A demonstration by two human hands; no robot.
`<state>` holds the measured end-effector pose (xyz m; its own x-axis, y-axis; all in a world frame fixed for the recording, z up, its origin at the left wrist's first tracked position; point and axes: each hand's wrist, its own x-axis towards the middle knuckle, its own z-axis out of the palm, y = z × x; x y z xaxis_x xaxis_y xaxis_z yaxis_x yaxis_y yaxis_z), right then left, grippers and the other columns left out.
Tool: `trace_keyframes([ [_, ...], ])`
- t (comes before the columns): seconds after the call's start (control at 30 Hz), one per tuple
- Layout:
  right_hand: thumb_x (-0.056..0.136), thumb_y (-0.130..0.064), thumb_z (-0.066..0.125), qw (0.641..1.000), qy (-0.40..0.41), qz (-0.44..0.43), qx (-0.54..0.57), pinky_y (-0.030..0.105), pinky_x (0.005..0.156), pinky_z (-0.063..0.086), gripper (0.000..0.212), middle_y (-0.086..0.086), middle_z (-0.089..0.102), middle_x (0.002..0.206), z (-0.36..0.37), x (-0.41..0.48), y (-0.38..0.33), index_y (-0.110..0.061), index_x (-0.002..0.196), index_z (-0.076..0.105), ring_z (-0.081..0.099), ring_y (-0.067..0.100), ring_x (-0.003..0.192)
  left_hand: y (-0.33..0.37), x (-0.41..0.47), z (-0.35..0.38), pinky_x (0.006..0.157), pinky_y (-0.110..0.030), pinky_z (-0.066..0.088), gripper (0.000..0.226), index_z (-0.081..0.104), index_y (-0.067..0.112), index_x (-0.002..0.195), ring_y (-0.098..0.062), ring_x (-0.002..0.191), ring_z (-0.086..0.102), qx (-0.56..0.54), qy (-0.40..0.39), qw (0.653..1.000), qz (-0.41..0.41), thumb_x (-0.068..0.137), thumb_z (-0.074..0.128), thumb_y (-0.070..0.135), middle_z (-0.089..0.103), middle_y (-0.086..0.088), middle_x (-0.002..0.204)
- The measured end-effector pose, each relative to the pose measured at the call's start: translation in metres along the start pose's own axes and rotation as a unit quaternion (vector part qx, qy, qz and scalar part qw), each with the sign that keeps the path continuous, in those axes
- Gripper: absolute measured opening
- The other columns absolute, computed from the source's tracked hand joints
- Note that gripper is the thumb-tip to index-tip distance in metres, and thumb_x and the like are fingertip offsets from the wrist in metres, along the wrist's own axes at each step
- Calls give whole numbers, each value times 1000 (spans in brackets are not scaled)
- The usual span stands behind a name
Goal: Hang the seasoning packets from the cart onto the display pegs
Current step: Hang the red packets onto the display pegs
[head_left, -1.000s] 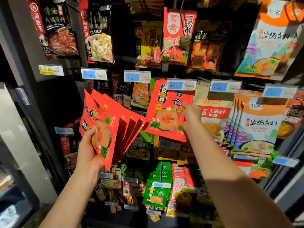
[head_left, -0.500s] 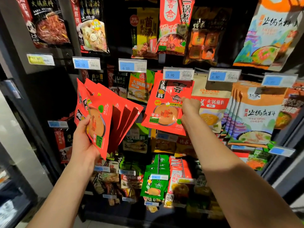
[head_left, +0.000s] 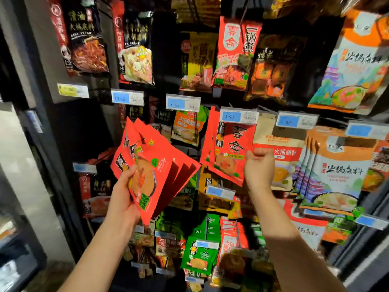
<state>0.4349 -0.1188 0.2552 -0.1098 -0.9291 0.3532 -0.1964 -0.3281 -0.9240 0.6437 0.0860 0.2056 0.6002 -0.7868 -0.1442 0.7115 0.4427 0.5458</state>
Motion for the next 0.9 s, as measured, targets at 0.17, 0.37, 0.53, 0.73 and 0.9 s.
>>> trace_keyframes([
  [0.17,97,-29,69,952,-296,-73,32,30,63,45,22,-6,66,70,5,-49,-74,-15,80,73,61,15,64,-10,-7,1,60,-33,61,16,70,14,101,-23,72,75,19,-27,999,-22,94,59,24,77,-9,86],
  [0.37,63,-79,74,865,-430,-134,-223,33,62,40,65,-9,60,73,43,-76,-103,-21,91,63,57,17,71,-29,-18,-8,79,-44,60,53,69,6,125,-34,93,74,54,-5,998,-20,75,77,23,73,-21,113],
  [0.53,75,-61,78,838,-403,-222,-294,39,67,40,51,-6,58,86,47,-100,-91,-23,93,49,58,23,85,-34,-22,-17,103,-64,48,84,70,8,126,-44,112,67,75,21,997,-3,50,99,31,68,-26,124],
  [0.73,91,-31,74,856,-432,-206,-197,36,63,29,40,4,40,72,52,-84,-66,3,80,55,37,17,67,-37,-27,-10,108,-61,45,44,68,13,130,-43,115,66,36,7,998,-58,90,71,31,70,-21,123],
  [0.9,100,-13,63,884,-436,-158,-64,18,71,46,22,-17,70,84,33,-79,-60,-31,87,64,63,-6,76,-42,-33,-1,105,-58,46,53,67,14,131,-40,116,67,-29,-10,998,-64,98,55,54,69,-19,128],
])
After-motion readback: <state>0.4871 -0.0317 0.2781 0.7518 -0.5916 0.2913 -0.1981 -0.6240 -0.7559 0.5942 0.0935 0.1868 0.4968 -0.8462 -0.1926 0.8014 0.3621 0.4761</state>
